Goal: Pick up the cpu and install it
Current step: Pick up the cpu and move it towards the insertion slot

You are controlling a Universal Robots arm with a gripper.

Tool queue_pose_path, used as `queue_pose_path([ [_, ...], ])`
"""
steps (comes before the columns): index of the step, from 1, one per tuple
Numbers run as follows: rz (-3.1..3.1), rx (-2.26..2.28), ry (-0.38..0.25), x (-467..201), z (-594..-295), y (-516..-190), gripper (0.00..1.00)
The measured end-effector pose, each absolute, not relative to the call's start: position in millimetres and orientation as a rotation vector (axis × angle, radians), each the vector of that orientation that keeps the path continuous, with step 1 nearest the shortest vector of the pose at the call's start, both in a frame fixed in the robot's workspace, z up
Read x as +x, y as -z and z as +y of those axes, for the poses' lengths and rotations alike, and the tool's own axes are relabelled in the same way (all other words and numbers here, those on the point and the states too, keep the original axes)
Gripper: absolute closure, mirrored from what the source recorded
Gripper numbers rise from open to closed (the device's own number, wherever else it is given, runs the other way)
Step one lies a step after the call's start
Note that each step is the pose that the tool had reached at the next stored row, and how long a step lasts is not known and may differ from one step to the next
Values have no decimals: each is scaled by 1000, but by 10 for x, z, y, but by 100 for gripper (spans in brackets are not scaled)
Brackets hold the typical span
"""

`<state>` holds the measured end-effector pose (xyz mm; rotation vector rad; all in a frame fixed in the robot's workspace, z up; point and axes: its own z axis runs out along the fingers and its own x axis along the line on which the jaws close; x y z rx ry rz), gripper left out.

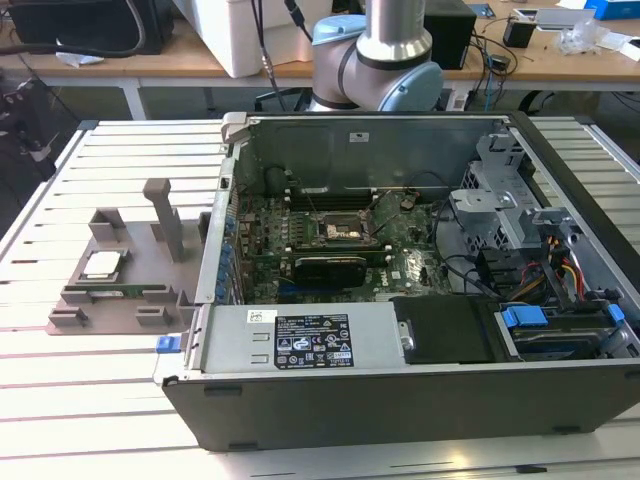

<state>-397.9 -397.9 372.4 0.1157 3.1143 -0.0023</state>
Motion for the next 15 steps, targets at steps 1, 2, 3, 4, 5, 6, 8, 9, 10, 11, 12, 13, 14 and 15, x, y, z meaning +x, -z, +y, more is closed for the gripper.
queue_pose_path([
  [1,3114,116,2,-3979,-3979,-3707,34],
  [2,3114,116,2,-3979,-3979,-3682,34],
  [3,3114,116,2,-3979,-3979,-3660,34],
  [4,3114,116,2,-3978,-3979,-3640,34],
  [5,3114,116,2,-3979,-3979,-3617,34],
  [6,3114,116,2,-3979,-3979,-3603,34],
  [8,3115,116,2,-3978,-3979,-3566,34],
  [9,3115,116,2,-3979,-3979,-3543,34],
  [10,3115,116,2,-3979,-3979,-3527,34],
  [11,3115,116,2,-3978,-3979,-3514,34],
  [12,3115,116,2,-3978,-3979,-3495,34],
  [13,3115,116,2,-3979,-3979,-3482,34],
  [14,3115,116,2,-3979,-3979,-3459,34],
  [15,3115,116,2,-3979,-3979,-3445,34],
])
